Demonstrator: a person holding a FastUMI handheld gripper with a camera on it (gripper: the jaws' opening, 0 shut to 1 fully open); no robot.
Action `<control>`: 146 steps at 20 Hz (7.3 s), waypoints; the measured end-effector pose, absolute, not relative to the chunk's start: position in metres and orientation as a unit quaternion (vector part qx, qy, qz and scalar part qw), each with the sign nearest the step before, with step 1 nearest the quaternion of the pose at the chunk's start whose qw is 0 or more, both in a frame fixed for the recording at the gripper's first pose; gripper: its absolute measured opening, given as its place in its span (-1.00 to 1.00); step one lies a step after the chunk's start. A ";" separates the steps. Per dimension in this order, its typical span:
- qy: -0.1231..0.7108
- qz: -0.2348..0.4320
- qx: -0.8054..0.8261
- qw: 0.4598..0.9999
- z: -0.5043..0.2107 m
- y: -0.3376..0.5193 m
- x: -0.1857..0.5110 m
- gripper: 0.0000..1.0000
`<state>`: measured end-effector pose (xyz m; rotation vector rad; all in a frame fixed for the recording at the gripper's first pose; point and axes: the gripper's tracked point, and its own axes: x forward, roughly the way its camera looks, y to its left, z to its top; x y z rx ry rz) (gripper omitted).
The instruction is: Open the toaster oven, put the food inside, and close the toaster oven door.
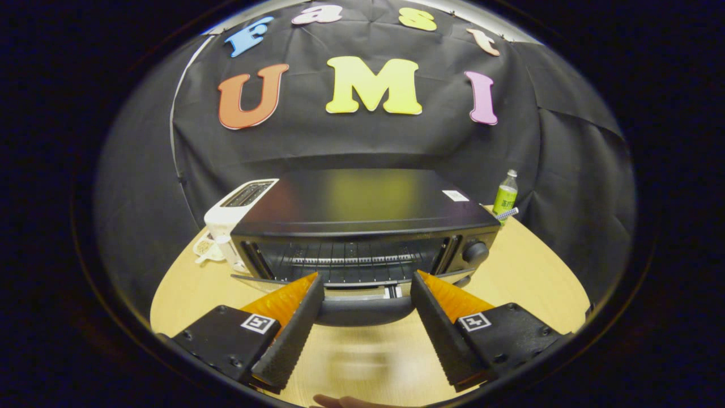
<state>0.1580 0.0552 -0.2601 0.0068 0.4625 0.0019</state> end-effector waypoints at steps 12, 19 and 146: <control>0.324 0.011 0.065 0.944 -0.353 0.051 0.109 1.00; 0.313 0.036 0.087 0.945 -0.366 0.062 0.115 1.00; 0.117 0.066 0.072 0.988 -0.267 0.012 0.227 0.87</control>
